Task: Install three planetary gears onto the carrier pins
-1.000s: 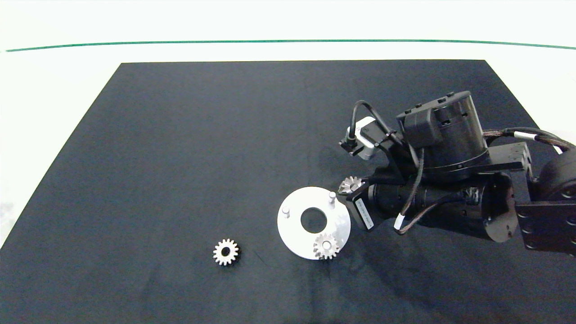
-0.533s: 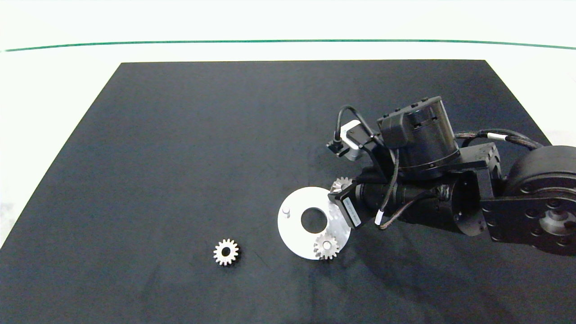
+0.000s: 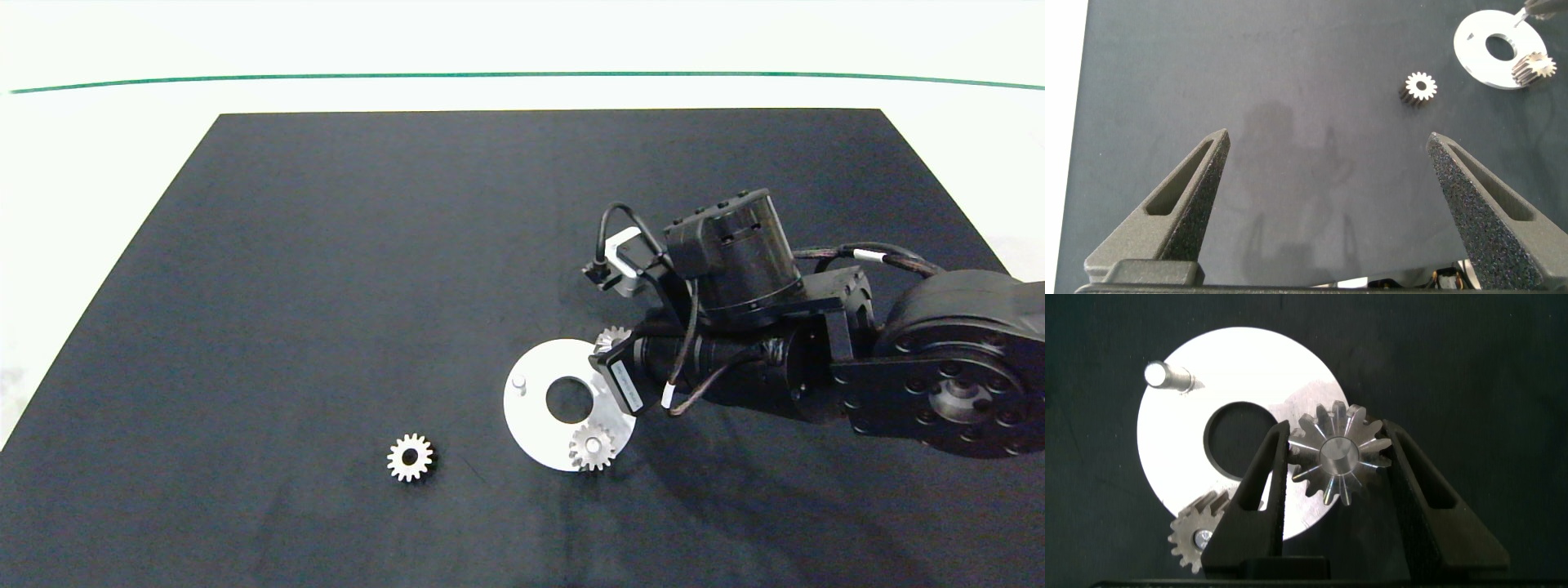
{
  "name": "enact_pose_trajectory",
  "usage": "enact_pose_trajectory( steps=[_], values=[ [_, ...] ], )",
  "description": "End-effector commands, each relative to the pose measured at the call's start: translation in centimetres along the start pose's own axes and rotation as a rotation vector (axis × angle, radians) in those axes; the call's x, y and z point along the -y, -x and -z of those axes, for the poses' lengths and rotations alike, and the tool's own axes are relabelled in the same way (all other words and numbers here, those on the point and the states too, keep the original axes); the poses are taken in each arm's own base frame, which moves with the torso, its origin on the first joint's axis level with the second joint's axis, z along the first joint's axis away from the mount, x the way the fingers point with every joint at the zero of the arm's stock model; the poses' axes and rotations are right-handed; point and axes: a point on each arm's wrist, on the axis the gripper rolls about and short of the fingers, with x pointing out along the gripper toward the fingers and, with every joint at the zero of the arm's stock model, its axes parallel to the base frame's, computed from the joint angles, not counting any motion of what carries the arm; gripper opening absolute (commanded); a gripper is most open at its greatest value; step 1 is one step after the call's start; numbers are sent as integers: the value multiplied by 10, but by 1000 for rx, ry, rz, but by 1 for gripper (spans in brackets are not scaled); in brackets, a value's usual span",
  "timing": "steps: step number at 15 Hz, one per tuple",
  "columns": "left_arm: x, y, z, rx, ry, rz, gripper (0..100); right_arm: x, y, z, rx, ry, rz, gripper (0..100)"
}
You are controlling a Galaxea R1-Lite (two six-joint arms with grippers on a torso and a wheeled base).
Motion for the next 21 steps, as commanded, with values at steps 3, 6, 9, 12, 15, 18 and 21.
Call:
enact_pose_trajectory(
  steps=[3,6,9,12,15,18,21],
  values=[
    [0,0,0,-2,0,0,100,-3,-7,2,-10,4,1,16],
    [0,0,0,-2,0,0,100,-4,-10,3,-17,4,-1,16],
    [0,0,0,-2,0,2,100,-4,-12,3,-9,1,2,16],
    [0,-1,-1,-4,0,2,100,-4,-12,2,-4,0,1,16],
    [0,-1,-1,-7,0,2,100,-1,-11,-2,9,-7,8,16],
    [0,-1,-1,-5,-1,8,100,-2,-13,-2,4,-7,8,16],
    [0,-1,-1,-5,-1,8,100,-2,-14,-1,1,-6,8,16]
  ],
)
